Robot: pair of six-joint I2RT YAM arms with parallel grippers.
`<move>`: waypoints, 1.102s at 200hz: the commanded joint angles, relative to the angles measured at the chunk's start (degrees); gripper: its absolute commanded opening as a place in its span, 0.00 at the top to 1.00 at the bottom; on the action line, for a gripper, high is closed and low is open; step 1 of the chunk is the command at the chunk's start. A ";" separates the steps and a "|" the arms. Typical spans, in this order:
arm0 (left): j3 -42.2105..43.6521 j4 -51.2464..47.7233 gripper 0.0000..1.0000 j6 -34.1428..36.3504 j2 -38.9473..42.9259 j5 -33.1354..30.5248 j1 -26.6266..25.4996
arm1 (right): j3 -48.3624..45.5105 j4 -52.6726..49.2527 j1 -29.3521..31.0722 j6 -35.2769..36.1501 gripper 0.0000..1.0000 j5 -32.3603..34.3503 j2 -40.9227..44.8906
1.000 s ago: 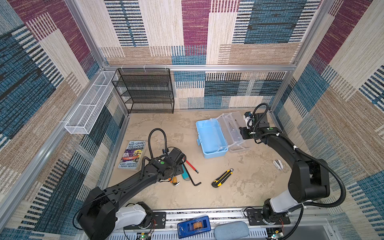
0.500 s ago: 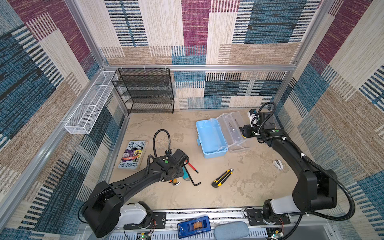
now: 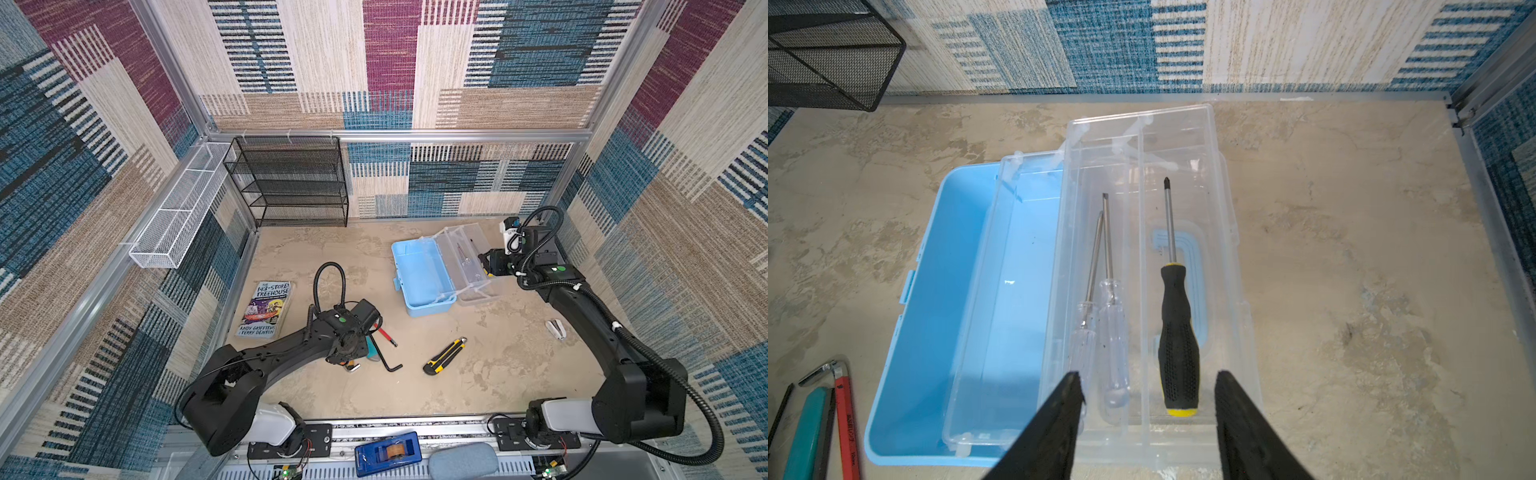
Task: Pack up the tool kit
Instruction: 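Carry the yellow-handled screwdriver toward the box with left while right hovers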
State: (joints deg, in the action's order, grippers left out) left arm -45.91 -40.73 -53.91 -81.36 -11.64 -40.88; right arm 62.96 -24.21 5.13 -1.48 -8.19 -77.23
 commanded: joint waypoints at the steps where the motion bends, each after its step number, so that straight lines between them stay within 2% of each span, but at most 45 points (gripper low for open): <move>1: 0.25 0.91 0.51 -0.14 -1.85 1.11 0.16 | -0.51 1.60 -0.03 -0.72 0.45 -0.34 0.85; 26: 0.98 2.15 0.55 -0.59 -3.41 2.20 0.27 | -0.62 1.62 -0.03 -0.74 0.45 -0.44 1.30; 57: 1.92 3.61 0.67 -1.20 -3.40 2.99 0.19 | -0.36 1.35 -0.03 -0.65 0.45 -0.45 1.62; 60: 1.88 3.52 0.71 -1.13 -3.38 2.95 0.21 | -0.38 1.35 -0.03 -0.64 0.45 -0.45 1.62; 65: 1.94 3.51 0.74 -1.04 -3.28 2.89 0.22 | -0.42 1.35 -0.03 -0.67 0.45 -0.49 1.58; 141: -1.44 -1.03 0.93 1.11 0.77 0.71 0.11 | -1.89 2.51 -0.03 -1.58 0.45 -2.97 2.75; 186: -8.46 -2.15 0.96 5.01 4.62 -1.35 -0.58 | -5.75 8.66 -0.03 -6.65 0.42 -16.33 6.39; 220: -18.40 -1.37 0.96 12.66 1.12 -1.08 -3.14 | -9.27 14.85 0.61 -15.63 0.44 -25.39 7.07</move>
State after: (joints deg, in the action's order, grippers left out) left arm -58.92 -42.74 -48.82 -78.15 -11.75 -42.65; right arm 55.68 -16.75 5.15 -8.86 -24.53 -70.94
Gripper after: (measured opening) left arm 0.262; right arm 0.570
